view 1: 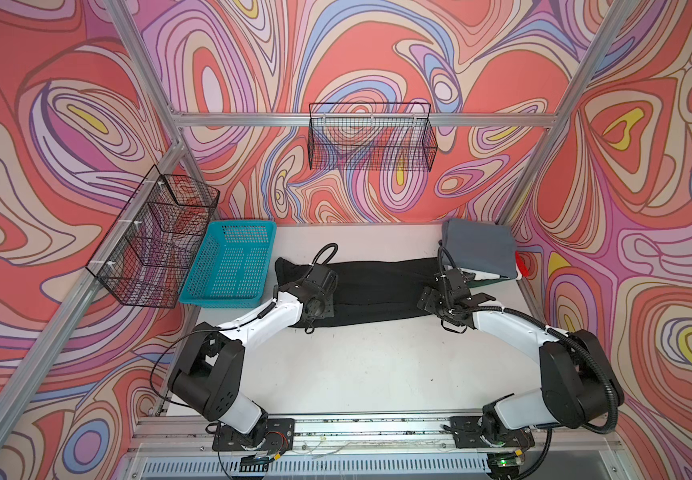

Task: Fold and stack the t-shirts

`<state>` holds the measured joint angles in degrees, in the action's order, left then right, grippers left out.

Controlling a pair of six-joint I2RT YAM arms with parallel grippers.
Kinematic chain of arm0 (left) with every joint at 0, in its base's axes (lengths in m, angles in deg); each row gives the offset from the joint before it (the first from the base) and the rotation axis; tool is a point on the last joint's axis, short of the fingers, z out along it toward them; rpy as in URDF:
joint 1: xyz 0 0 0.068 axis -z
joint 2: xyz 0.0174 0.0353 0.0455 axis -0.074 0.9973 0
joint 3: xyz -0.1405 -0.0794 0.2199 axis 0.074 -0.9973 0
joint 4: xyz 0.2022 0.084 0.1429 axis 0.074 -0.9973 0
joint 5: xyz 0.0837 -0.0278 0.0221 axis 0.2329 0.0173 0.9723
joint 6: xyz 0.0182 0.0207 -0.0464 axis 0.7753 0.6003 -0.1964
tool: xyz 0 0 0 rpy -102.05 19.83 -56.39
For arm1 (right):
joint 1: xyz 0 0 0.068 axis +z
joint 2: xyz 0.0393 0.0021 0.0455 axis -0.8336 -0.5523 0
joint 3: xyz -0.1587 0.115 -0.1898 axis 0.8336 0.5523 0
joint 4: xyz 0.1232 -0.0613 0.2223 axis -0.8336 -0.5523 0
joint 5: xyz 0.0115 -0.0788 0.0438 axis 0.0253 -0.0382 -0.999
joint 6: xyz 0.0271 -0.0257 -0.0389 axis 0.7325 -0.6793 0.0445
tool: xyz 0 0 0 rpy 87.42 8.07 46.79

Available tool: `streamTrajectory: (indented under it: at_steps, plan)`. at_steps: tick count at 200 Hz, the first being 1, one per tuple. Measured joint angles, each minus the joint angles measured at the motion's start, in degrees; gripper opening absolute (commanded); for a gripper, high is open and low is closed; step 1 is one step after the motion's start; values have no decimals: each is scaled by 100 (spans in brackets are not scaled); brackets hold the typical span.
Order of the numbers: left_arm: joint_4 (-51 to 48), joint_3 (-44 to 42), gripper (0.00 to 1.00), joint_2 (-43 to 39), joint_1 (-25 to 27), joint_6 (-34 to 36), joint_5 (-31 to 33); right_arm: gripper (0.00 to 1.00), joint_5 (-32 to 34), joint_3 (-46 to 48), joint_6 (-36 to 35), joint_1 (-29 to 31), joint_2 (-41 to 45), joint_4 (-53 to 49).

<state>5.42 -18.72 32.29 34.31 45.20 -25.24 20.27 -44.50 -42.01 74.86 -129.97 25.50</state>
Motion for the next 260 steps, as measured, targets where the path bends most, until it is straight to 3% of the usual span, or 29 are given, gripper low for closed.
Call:
streamTrajectory:
  at_steps: [46,107,168,260]
  plan:
    - [-168,133,0,197,-2,98,310,94,22,-2,-81,0,-107,-7]
    - [-107,944,0,706,-98,402,940,93,291,-35,-186,2,-109,-155]
    - [35,1370,0,1637,-719,503,739,93,343,-74,-203,61,-173,-273]
    - [83,1851,1,1917,-719,761,638,93,343,-896,-411,164,-957,-420]
